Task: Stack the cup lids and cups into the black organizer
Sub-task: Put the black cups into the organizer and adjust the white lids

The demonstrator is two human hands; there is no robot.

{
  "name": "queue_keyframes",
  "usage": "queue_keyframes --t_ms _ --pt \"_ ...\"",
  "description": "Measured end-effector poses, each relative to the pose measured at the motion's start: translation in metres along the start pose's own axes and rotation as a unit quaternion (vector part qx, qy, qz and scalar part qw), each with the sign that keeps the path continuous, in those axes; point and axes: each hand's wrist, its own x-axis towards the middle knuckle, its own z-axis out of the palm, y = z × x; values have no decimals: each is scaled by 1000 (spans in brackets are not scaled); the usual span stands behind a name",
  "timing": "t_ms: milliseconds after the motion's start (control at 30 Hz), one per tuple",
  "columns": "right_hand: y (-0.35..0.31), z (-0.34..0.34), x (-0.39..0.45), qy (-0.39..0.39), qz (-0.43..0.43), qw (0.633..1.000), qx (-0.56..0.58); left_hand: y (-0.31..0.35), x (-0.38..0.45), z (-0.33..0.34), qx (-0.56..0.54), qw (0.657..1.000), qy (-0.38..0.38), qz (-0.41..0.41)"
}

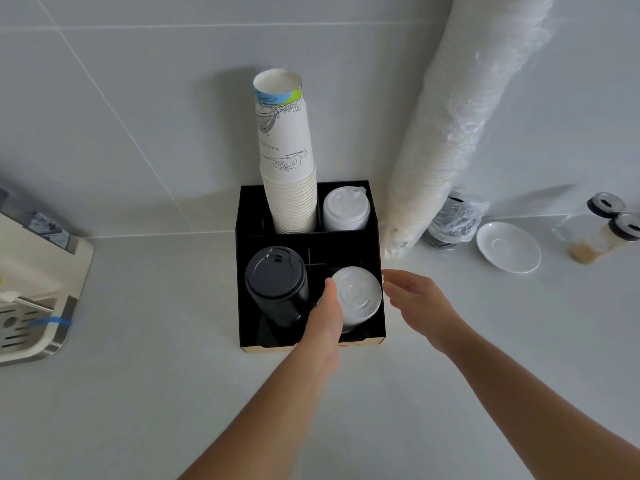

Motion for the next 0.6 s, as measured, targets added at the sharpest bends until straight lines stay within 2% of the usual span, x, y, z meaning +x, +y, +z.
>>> queue_keyframes --t_ms 400,600 --pt "12 5 14 -8 27 999 39 7 20 12 80 996 27 -28" --pt "17 4 23 -12 12 996 83 5 30 17 110 993 47 -3"
